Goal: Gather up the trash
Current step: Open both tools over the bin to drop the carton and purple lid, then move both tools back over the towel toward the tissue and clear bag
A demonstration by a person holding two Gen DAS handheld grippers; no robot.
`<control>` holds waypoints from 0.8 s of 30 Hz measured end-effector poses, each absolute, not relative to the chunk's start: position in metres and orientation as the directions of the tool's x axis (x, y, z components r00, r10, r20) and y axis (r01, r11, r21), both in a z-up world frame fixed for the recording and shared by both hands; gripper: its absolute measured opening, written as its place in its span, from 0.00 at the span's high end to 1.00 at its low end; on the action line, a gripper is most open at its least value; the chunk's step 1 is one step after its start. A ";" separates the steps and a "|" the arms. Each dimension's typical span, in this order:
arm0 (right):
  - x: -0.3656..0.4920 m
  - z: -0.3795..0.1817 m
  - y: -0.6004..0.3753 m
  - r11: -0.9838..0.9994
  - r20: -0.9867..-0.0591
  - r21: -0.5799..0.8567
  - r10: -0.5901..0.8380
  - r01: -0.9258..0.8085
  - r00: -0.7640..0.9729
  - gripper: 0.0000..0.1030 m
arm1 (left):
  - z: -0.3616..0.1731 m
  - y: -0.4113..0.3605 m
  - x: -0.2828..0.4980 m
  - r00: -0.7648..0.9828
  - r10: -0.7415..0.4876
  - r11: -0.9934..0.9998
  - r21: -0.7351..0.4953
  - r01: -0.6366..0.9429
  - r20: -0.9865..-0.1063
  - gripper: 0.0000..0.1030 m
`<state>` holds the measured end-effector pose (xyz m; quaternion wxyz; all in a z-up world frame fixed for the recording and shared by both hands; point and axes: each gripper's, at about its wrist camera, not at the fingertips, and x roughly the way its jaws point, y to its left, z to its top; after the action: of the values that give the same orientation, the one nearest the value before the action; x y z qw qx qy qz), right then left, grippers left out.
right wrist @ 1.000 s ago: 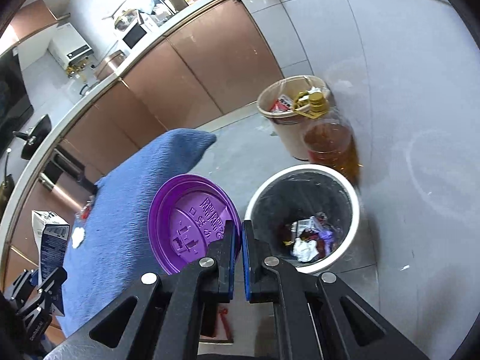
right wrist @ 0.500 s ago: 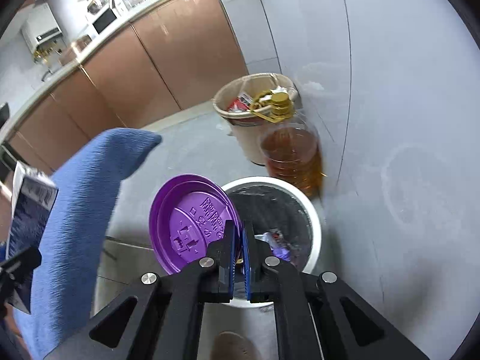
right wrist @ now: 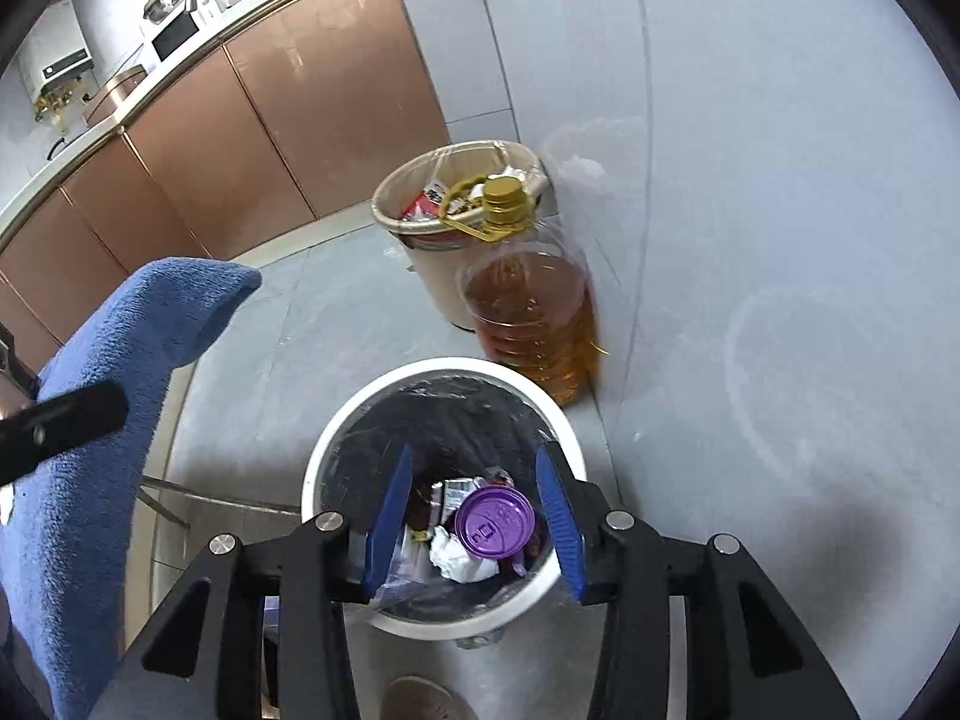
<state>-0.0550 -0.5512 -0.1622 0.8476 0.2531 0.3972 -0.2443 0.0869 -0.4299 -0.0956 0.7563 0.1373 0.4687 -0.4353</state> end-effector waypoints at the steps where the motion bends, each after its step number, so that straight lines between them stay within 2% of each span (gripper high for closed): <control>1: -0.058 -0.162 -0.551 0.750 -0.797 0.237 -0.214 0.618 0.565 0.59 | -0.095 -0.429 0.083 0.184 -0.529 0.583 -0.197 0.788 -0.828 0.66; 8: -0.065 -0.151 -0.544 0.745 -0.783 0.266 -0.204 0.612 0.587 0.57 | -0.081 -0.412 0.074 0.227 -0.534 0.593 -0.170 0.787 -0.815 0.66; 10: -0.066 -0.145 -0.539 0.750 -0.776 0.263 -0.208 0.606 0.595 0.52 | -0.073 -0.401 0.072 0.249 -0.537 0.605 -0.162 0.780 -0.806 0.65; 13: -0.070 -0.130 -0.526 0.761 -0.758 0.269 -0.212 0.591 0.617 0.49 | -0.059 -0.381 0.065 0.297 -0.539 0.630 -0.143 0.764 -0.788 0.59; 24: -0.084 -0.076 -0.465 0.819 -0.693 0.242 -0.229 0.520 0.684 0.37 | -0.021 -0.284 0.009 0.529 -0.487 0.734 0.003 0.679 -0.695 0.58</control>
<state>-0.0843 -0.4648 -0.0757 0.8920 0.2151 0.3378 -0.2099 0.0088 -0.2843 -0.0207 0.8634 0.1383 0.3485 -0.3376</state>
